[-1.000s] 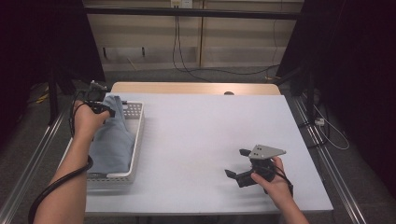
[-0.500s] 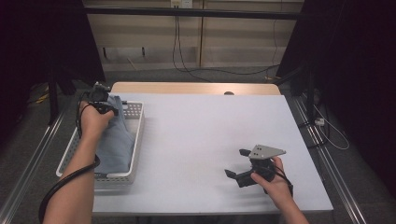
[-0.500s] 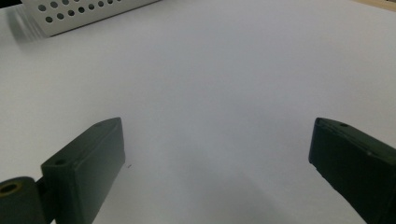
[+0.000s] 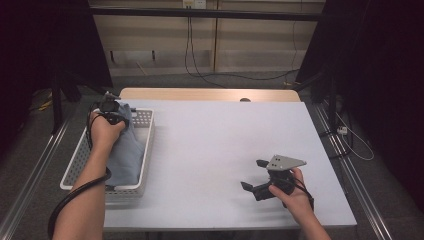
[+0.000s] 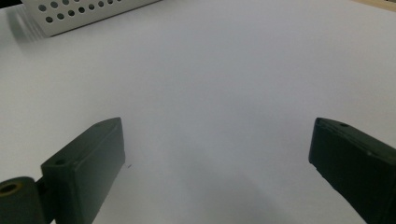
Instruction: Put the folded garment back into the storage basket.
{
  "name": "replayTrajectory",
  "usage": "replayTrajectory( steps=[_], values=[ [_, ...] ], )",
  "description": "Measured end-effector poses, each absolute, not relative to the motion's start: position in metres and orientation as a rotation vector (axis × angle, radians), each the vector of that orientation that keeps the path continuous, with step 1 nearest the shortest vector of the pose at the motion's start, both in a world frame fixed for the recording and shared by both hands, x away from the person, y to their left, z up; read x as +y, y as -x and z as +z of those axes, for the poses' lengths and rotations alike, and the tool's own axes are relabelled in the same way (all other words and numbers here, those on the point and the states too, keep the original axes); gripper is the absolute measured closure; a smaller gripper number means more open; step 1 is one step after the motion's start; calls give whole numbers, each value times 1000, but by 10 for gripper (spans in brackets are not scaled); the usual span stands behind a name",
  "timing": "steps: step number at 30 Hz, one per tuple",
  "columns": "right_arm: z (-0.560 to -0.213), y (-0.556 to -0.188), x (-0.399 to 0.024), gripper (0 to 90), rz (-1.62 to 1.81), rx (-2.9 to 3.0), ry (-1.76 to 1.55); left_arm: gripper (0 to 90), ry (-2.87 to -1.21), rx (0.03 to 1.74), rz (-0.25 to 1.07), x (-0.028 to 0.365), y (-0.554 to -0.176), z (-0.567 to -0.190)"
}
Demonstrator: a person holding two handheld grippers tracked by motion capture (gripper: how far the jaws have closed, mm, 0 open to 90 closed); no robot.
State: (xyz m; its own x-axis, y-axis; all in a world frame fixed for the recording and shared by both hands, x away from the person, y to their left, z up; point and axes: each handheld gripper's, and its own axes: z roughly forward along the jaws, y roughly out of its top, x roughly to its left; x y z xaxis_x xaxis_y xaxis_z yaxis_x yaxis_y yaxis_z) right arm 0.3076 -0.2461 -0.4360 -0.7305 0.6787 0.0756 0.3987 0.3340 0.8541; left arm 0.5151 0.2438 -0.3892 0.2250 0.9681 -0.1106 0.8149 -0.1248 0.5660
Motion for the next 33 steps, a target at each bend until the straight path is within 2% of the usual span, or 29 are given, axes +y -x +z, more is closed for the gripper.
replayTrajectory(
  steps=[18, 33],
  values=[
    [-436, -307, -245, 33, 1346, 2311, -962, 900, -2017, 1656, 300, 244, -509, -412],
    [-435, -307, -245, 33, 1345, 2307, -956, 900, -2035, 1644, 245, 243, -502, -417]
  ],
)
